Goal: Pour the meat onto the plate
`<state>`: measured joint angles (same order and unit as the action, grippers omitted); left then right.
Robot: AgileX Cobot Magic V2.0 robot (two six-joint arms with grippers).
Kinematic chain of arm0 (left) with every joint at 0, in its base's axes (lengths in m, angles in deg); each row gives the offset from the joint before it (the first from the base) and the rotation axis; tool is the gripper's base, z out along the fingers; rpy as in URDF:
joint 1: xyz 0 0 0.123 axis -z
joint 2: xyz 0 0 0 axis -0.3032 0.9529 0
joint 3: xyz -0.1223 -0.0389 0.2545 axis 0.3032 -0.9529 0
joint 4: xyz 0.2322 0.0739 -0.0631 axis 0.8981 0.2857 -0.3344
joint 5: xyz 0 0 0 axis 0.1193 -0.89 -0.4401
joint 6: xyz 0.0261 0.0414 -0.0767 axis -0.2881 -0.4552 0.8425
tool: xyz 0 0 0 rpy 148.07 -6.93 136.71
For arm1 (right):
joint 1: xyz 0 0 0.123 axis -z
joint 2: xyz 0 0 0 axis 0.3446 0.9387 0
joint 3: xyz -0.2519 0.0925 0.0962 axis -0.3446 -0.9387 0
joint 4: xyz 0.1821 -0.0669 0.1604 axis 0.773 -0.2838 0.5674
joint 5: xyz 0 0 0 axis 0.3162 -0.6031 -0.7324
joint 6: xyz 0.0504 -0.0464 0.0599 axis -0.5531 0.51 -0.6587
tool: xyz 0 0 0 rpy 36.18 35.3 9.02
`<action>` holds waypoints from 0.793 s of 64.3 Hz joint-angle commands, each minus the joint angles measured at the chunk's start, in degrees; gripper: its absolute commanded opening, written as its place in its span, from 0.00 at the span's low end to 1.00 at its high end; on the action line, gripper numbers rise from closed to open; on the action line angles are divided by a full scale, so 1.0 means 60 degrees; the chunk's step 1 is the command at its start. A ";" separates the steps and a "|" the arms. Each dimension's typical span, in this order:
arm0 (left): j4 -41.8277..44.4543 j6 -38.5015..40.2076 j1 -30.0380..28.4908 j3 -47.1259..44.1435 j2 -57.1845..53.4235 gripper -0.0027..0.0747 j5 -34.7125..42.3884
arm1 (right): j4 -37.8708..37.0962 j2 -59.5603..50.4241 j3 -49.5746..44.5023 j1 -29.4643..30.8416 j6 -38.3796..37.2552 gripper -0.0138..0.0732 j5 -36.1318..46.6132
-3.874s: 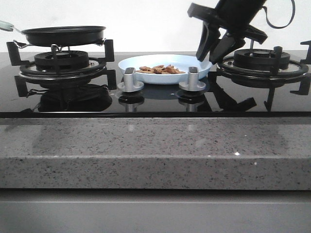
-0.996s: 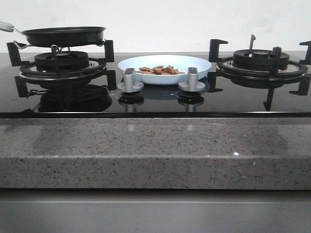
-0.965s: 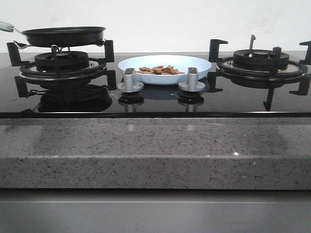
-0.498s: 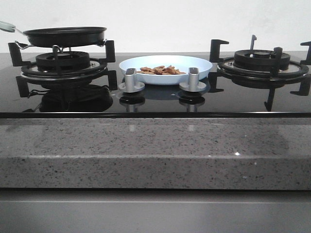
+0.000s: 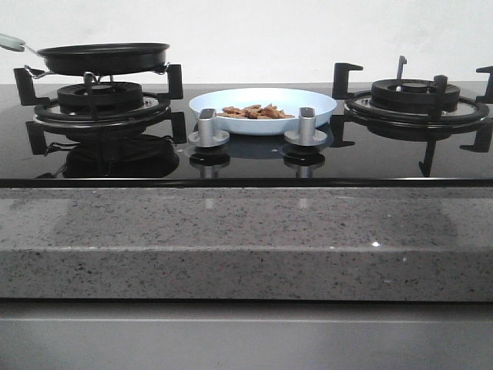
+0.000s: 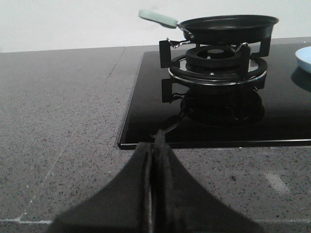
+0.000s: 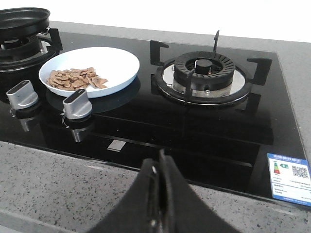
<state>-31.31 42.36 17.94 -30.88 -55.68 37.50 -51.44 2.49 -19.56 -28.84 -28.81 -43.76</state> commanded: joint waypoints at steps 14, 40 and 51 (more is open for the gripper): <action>-0.0382 0.0141 -0.0084 -0.0094 -0.0175 0.01 0.1114 | 0.0000 0.0066 0.0257 0.0041 0.0085 0.08 0.0762; -0.0382 0.0141 -0.0084 -0.0094 -0.0158 0.01 0.1114 | 0.0000 0.0066 0.0257 0.0041 0.0085 0.08 0.0762; -0.0382 0.0141 -0.0084 -0.0094 -0.0158 0.01 0.1114 | 0.0000 0.0066 0.0257 0.0041 0.0085 0.08 0.0762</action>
<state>-33.09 42.49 17.50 -31.16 -55.68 39.45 -51.44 2.49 -19.56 -28.84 -28.81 -43.76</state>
